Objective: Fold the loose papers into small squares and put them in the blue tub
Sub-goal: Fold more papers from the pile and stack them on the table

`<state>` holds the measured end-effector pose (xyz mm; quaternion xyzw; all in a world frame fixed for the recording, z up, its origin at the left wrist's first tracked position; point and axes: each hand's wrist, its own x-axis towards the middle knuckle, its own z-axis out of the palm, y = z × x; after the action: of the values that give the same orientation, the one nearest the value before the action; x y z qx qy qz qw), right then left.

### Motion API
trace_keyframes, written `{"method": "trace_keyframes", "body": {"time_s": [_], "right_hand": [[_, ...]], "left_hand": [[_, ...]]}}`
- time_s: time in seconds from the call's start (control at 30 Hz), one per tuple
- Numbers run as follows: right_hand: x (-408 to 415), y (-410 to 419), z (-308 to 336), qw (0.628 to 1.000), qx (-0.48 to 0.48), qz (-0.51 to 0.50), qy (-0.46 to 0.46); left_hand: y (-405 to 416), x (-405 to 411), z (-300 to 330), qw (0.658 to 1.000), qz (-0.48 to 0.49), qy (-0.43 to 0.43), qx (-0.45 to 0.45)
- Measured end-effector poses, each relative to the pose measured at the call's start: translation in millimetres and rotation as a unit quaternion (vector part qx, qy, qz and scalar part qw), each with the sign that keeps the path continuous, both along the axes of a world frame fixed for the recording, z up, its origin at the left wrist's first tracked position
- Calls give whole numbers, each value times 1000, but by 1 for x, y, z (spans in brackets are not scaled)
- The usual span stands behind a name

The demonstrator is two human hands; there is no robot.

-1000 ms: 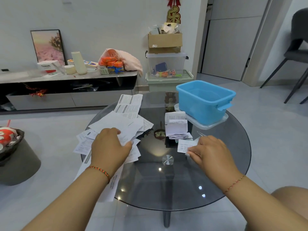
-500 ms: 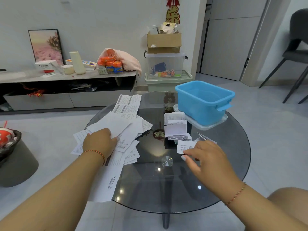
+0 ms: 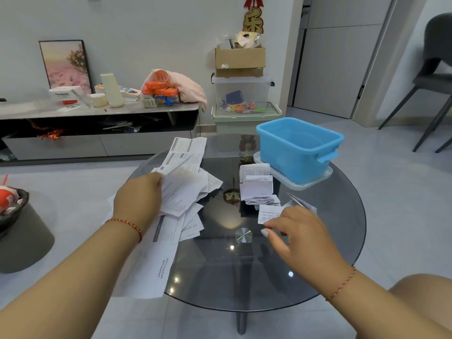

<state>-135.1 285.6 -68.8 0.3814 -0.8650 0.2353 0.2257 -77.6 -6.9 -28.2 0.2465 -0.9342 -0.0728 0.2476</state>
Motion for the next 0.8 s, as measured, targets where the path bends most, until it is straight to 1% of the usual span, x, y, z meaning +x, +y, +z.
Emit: {"method": "trace_keyframes", "body": {"time_s": [0.07,0.2,0.27,0.3,0.4,0.5,0.57,0.67,0.73,0.8], "right_hand": [[1,1,5,1000,-6,-5,0],[2,7,15,999,-27,-27,-30],[4,12,21,997,-45,-34,-60],[5,14,23,995,-54,-37,-71],[7,20,29,991,-86,-44,-95],[9,28,36,990,-96,1,-105],[12,34,41,991,-61,56,-105],[16,42,39,980,76,147,-111],[20,43,32,962,152,178,-142],[19,43,22,948,186,195,-167]], "left_hand": [[23,11,13,998,-36,36,-21],[70,38,26,991,-106,72,-31],[86,50,28,982,-145,82,-91],[91,56,25,974,-164,95,-125],[102,69,4,961,-224,100,-129],[115,82,-25,938,-284,97,-172],[121,87,-44,921,-319,97,-200],[126,90,-64,915,-343,76,-198],[125,92,-72,916,-360,66,-164],[123,94,-72,915,-384,69,-100]]}}
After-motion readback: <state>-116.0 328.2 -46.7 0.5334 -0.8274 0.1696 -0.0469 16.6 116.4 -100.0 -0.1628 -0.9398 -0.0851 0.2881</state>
